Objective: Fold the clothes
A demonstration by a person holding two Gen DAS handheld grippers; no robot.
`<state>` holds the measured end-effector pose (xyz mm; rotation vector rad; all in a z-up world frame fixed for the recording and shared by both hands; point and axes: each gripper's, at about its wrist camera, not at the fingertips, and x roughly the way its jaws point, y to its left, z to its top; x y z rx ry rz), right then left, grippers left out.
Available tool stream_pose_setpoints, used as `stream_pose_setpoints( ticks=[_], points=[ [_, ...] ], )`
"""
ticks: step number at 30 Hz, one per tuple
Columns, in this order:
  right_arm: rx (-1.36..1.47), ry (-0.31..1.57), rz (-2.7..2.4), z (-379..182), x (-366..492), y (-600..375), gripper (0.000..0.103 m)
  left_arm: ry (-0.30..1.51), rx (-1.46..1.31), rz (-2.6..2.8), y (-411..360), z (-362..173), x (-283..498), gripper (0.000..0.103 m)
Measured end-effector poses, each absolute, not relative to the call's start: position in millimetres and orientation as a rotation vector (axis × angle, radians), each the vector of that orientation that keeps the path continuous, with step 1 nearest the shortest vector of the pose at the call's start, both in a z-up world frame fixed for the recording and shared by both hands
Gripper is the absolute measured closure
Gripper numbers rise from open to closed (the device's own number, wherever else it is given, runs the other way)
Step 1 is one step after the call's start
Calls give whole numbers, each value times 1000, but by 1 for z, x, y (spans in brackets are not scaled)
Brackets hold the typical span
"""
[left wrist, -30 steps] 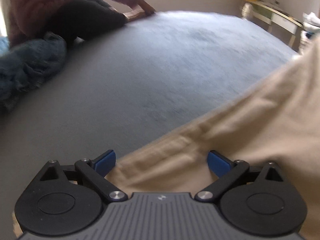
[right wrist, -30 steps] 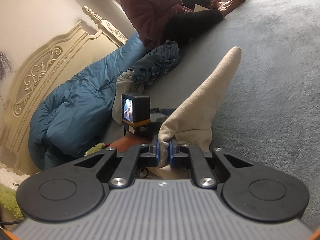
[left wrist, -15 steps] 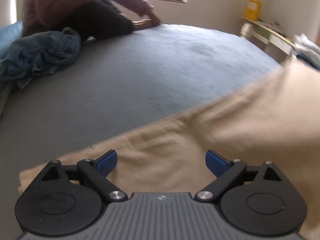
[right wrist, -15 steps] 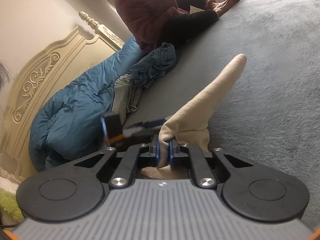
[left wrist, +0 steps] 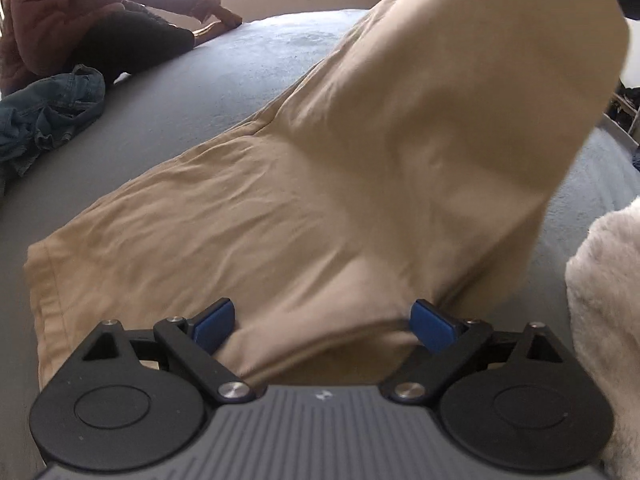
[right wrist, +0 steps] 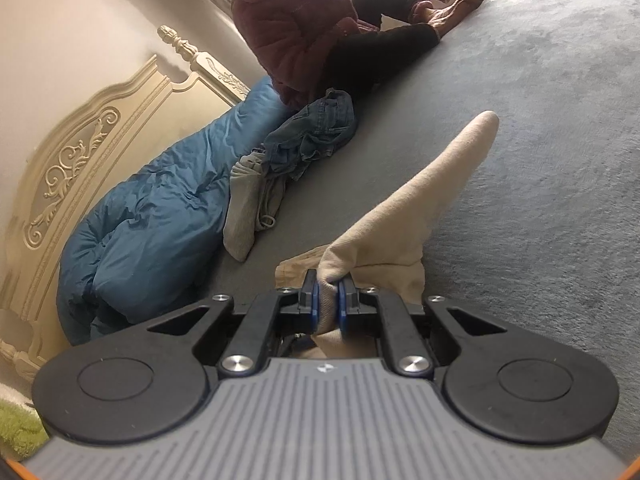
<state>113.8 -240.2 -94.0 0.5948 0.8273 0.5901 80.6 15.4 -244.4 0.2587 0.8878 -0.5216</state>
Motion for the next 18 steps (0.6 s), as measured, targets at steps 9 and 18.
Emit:
stream_pose_setpoints(
  ticks=[9,18],
  points=[
    [545,827,664,-83,120,-197,95,831,123,-435,62,-227,65,7],
    [526,847,750,-88,136,-143,95,763,-84,-311,131,-214,51,19]
  ],
)
